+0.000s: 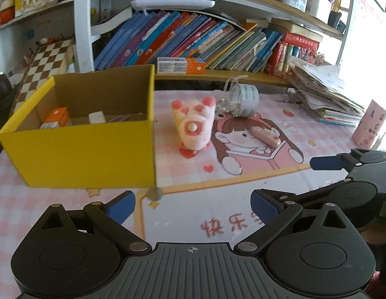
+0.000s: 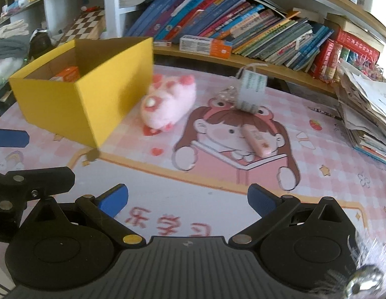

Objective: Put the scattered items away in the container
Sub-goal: 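Reach the left tool to the pink pig while the right tool reaches the pink stick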

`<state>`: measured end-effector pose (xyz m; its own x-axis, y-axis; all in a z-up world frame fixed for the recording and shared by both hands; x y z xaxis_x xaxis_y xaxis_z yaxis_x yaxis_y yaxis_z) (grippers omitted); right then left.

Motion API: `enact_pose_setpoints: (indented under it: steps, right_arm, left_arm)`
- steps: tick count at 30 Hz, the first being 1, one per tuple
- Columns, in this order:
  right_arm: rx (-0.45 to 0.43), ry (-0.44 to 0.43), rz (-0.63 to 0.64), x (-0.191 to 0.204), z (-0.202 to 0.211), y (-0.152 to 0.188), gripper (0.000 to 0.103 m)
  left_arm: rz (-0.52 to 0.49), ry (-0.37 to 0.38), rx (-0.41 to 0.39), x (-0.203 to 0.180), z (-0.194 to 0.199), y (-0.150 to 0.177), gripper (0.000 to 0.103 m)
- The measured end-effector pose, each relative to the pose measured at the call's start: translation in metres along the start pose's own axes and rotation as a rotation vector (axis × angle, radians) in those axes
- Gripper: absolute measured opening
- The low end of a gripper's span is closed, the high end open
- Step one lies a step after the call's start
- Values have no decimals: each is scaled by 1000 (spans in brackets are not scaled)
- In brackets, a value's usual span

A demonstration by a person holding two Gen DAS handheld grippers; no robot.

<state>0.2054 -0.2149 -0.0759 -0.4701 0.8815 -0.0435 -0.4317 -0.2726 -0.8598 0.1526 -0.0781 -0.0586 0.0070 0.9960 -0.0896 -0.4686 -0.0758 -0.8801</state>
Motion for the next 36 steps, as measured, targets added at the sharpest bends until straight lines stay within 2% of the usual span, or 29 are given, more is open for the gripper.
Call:
enact_pose_setpoints:
  steps: [13,24,36]
  right_arm:
    - [-12,19,-74,-72,-19,1,99]
    - [-17,5,-90,-105,-48,-5,72]
    - [-8,-31,-71,-117,-96,-15,71]
  left_arm:
    - [-84,-36,-26,-43,-39,-21,99]
    - [-136,-95,-46,-53,-85,-39,92]
    - [-172,-154,-2,-47,-148,-49,91]
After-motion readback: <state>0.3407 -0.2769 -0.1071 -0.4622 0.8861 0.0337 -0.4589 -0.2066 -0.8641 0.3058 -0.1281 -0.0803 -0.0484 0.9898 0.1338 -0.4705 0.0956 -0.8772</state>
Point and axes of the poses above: each gripper's, at about its wrist camera, not at the fingertips, and z roughly against the way its jaws point, x to its left, y to its underside, the point moved 7 cm from there along -z, roughly the way its jaws point, and after that the axes turned 15 degrees about -x, right-handed, at the moved point
